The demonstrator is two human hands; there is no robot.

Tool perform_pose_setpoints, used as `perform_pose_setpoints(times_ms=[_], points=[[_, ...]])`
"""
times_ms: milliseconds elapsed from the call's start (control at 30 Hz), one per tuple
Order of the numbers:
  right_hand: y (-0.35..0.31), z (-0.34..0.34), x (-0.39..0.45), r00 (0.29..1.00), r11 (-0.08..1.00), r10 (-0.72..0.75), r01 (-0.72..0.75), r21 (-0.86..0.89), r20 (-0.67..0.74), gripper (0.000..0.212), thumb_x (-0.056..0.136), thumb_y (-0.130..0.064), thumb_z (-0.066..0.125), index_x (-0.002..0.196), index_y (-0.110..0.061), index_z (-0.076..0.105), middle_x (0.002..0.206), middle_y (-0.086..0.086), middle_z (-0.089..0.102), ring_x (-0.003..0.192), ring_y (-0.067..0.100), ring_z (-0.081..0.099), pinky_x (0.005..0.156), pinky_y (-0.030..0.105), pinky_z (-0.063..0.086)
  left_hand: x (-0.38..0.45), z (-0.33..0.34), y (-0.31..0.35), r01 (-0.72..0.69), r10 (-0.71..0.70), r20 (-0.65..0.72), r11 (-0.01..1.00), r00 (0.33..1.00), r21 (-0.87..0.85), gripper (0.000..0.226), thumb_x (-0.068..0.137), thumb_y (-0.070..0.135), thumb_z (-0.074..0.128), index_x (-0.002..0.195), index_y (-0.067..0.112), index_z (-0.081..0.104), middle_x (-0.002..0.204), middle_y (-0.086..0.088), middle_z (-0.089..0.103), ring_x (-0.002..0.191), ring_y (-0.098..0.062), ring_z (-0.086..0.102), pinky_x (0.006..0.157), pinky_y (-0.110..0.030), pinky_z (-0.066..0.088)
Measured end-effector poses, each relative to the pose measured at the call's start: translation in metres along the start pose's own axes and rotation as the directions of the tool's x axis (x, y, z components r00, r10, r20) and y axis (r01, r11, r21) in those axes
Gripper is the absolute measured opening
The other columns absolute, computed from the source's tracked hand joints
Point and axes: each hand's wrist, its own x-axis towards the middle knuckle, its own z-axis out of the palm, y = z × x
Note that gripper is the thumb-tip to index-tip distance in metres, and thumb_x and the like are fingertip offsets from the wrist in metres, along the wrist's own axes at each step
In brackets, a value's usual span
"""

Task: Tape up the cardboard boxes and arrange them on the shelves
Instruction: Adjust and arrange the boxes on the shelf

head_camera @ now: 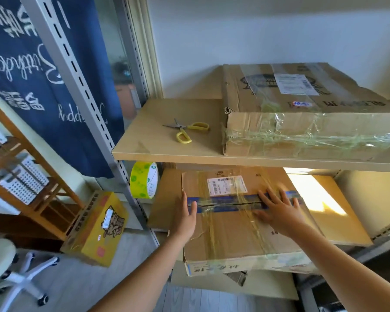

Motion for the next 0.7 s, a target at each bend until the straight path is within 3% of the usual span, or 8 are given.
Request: perform_pose_setpoints(times_ms=[100, 233, 300, 367, 400, 467, 600, 700], points=[[0.010, 0.010, -0.004, 0.999, 1.000, 0.028, -0.028, 0.007, -0.047, 0.088, 0.071, -0.079, -0.019, 0.151, -0.045, -0.013, 0.163, -0.006, -0.014, 0.150, 0.032, -0.012, 0.117, 0.062, 0.001, 0.000, 0.015, -0.007, 0.014, -0.008, -0.075, 0.997, 0.997, 0.080, 0.058, 0.105, 0.038, 0.027, 0.157, 0.025, 0.004, 0.161, -0.005, 0.020, 0.138, -0.025, 0.040, 0.085, -0.029, 0.047], [0.016, 0.016, -0.004, 0.967, 0.962, 0.253, -0.247, 0.118, -0.038, 0.073, 0.084, -0.077, 0.002, 0.150, -0.049, -0.011, 0.163, 0.007, -0.016, 0.148, 0.040, -0.011, 0.116, 0.066, 0.008, 0.020, 0.011, -0.002, 0.003, 0.000, -0.045, 0.998, 0.999, 0.066, 0.056, 0.106, 0.034, 0.025, 0.157, 0.023, 0.005, 0.159, -0.006, 0.027, 0.137, -0.025, 0.041, 0.096, -0.029, 0.043], [0.016, 0.015, -0.002, 0.951, 0.940, 0.300, -0.281, 0.193, -0.079, 0.079, 0.085, -0.078, 0.010, 0.154, -0.041, -0.004, 0.164, 0.004, -0.004, 0.148, 0.039, 0.003, 0.112, 0.062, 0.025, 0.029, 0.008, 0.001, 0.012, -0.009, -0.043, 0.998, 0.999, 0.068, 0.058, 0.106, 0.036, 0.024, 0.157, 0.021, 0.001, 0.152, -0.008, 0.039, 0.109, -0.025, 0.060, 0.071, -0.023, 0.049], [0.018, 0.013, 0.000, 0.930, 0.921, 0.336, -0.291, 0.258, -0.150, 0.086, 0.084, -0.079, 0.010, 0.155, -0.031, 0.007, 0.163, 0.000, 0.011, 0.142, 0.036, 0.020, 0.104, 0.057, 0.040, 0.038, 0.006, 0.003, 0.029, -0.024, -0.056, 0.995, 0.998, 0.092, 0.062, 0.105, 0.039, 0.023, 0.157, 0.016, -0.002, 0.139, -0.014, 0.052, 0.074, -0.022, 0.059, 0.046, -0.022, 0.037], [0.018, 0.012, 0.002, 0.923, 0.916, 0.350, -0.301, 0.263, -0.162, 0.087, 0.084, -0.078, 0.010, 0.155, -0.027, 0.010, 0.162, -0.001, 0.015, 0.140, 0.035, 0.023, 0.102, 0.055, 0.042, 0.043, 0.006, 0.003, 0.041, -0.034, -0.064, 0.994, 0.997, 0.106, 0.063, 0.105, 0.041, 0.023, 0.157, 0.014, -0.003, 0.130, -0.017, 0.057, 0.068, -0.022, 0.056, 0.043, -0.023, 0.033], [0.015, 0.014, 0.006, 0.916, 0.905, 0.376, -0.329, 0.272, -0.143, 0.084, 0.089, -0.073, 0.014, 0.155, -0.022, 0.010, 0.163, 0.001, 0.012, 0.142, 0.036, 0.020, 0.106, 0.055, 0.038, 0.055, 0.006, 0.003, 0.072, -0.061, -0.073, 0.985, 0.995, 0.158, 0.064, 0.104, 0.042, 0.021, 0.156, 0.012, -0.001, 0.112, -0.019, 0.063, 0.068, -0.023, 0.056, 0.044, -0.027, 0.035], [0.005, 0.022, 0.013, 0.911, 0.886, 0.399, -0.352, 0.301, -0.108, 0.079, 0.095, -0.065, 0.013, 0.156, -0.017, -0.002, 0.164, 0.005, -0.006, 0.150, 0.034, -0.004, 0.120, 0.053, 0.013, 0.071, 0.006, 0.010, 0.079, -0.068, -0.062, 0.978, 0.996, 0.191, 0.062, 0.106, 0.038, 0.021, 0.156, 0.008, 0.001, 0.096, -0.017, 0.064, 0.057, -0.015, 0.048, 0.037, -0.020, 0.025], [0.010, 0.025, 0.023, 0.910, 0.893, 0.400, -0.360, 0.270, -0.109, 0.083, 0.094, -0.066, 0.009, 0.156, -0.012, -0.005, 0.164, 0.010, -0.009, 0.150, 0.033, -0.012, 0.121, 0.052, 0.004, 0.080, 0.006, 0.014, 0.100, -0.096, -0.028, 0.971, 0.995, 0.218, 0.062, 0.106, 0.037, 0.022, 0.156, 0.009, -0.004, 0.068, -0.003, 0.051, 0.046, -0.008, 0.040, 0.029, -0.014, 0.019]])
